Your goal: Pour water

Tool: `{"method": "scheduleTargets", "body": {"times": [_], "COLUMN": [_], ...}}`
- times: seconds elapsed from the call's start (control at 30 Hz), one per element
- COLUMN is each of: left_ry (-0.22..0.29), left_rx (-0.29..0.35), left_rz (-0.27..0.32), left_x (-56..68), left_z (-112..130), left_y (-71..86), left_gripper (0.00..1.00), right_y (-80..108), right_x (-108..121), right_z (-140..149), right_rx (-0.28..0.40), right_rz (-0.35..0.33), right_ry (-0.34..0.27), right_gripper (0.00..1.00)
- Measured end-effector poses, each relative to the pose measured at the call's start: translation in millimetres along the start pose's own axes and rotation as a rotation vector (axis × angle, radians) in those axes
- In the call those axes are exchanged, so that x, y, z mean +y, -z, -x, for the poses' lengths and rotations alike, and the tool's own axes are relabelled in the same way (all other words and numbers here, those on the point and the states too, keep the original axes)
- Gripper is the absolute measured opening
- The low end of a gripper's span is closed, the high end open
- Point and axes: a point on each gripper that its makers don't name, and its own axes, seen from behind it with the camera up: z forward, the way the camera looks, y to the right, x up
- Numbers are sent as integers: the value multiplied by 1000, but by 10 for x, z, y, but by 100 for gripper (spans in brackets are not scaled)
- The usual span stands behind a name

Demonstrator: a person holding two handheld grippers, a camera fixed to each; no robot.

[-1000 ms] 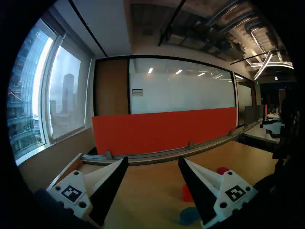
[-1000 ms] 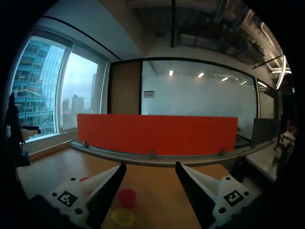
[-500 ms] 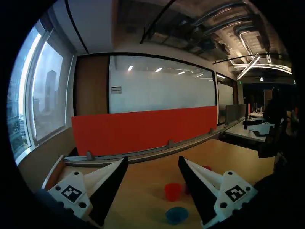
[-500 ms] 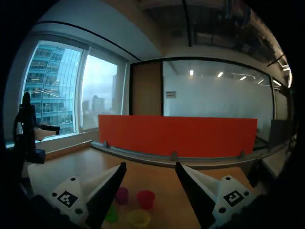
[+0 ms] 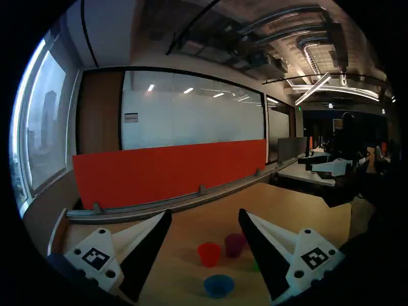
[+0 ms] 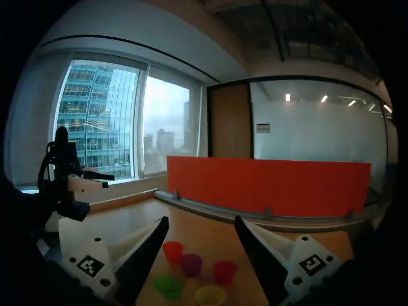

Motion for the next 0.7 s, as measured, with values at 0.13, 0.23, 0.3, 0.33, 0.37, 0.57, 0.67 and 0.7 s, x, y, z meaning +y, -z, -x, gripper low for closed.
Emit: {"method": "scheduleTargets", "body": {"times": [0.13, 0.23, 0.3, 0.33, 0.37, 0.57, 0.67, 0.7], "left_ry": [-6, -17, -26, -29, -32, -44, -46, -46], "left_rx": [-12, -18, -24, -28, -32, -73, -89, -96], "left_rz": [25, 36, 42, 47, 51, 82, 95, 99], "left_x": [58, 83, 99, 110, 121, 189, 217, 227], "left_z": [29, 47, 66, 80, 94, 213, 277, 304], "left_y": [-10, -13, -10, -6, -3, 2, 4, 5], "left_gripper": [97, 97, 98, 98, 98, 97, 98, 97], "right_y": [5, 8, 14, 18, 21, 47, 67, 73], "right_x": [-81, -148, -199, -224, -249, -367, -413, -430], "right_z": [-33, -39, -26, -15, -4, 173, 287, 321], "right_rx": [0, -4, -12, -18, -24, -90, -127, -138], "right_rz": [-42, -73, -95, -106, -116, -177, -198, -205], "right_ry": [0, 11, 22, 27, 32, 55, 72, 78], "right_gripper": [100, 100, 100, 100, 100, 100, 100, 100]}}
